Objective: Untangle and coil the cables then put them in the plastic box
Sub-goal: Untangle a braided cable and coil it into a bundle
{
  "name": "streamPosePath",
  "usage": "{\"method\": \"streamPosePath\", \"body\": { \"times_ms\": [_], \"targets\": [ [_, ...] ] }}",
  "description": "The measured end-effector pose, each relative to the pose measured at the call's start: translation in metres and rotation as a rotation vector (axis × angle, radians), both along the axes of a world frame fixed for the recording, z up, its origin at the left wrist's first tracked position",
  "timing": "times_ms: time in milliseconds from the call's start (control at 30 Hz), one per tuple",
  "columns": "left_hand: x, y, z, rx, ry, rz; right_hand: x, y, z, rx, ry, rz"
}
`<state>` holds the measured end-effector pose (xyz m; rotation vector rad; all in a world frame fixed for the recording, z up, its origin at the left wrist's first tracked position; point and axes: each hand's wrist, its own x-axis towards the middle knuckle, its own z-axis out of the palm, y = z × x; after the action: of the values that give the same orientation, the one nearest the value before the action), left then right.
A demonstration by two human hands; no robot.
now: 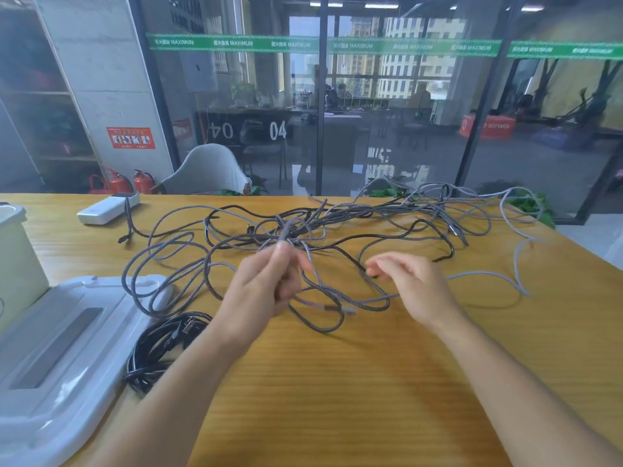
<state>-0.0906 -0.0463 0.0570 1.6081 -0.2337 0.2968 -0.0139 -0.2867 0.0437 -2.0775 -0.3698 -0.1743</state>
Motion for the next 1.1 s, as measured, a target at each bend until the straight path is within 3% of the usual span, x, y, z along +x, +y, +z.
{"method": "streamPosePath", "body": {
  "times_ms": [100, 233, 433, 600, 733, 800, 967, 1100],
  "targets": [
    [-0.003, -0.015, -0.007, 0.12, 0.088, -0.291, -0.013, 0.023, 0.005, 0.225, 0.242, 0.159],
    [-0.011, -0.034, -0.014, 0.332, 0.188, -0.559, -0.016, 0.036, 0.0, 0.229, 0.367, 0.195],
    [-0.012, -0.035, -0.018, 0.462, 0.253, -0.612, -0.007, 0.031, -0.003, 0.069, 0.472, 0.264],
    [-0.007, -0.027, -0.02, 0.581, 0.165, -0.441, -0.001, 0.03, -0.008, -0.039, 0.458, 0.322],
    [0.005, -0.015, -0.025, 0.548, -0.063, -0.044, 0.001, 0.029, -0.016, -0.038, 0.414, 0.4],
    [0.012, -0.008, -0.03, 0.673, -0.148, 0.163, 0.003, 0.03, -0.019, -0.018, 0.435, 0.439],
    [0.019, 0.003, -0.039, 0.954, -0.023, 0.281, -0.004, 0.03, -0.014, -0.012, 0.45, 0.358],
    [0.023, 0.006, -0.041, 1.028, 0.074, 0.352, -0.005, 0.03, -0.014, 0.069, 0.233, 0.185]
  ]
}}
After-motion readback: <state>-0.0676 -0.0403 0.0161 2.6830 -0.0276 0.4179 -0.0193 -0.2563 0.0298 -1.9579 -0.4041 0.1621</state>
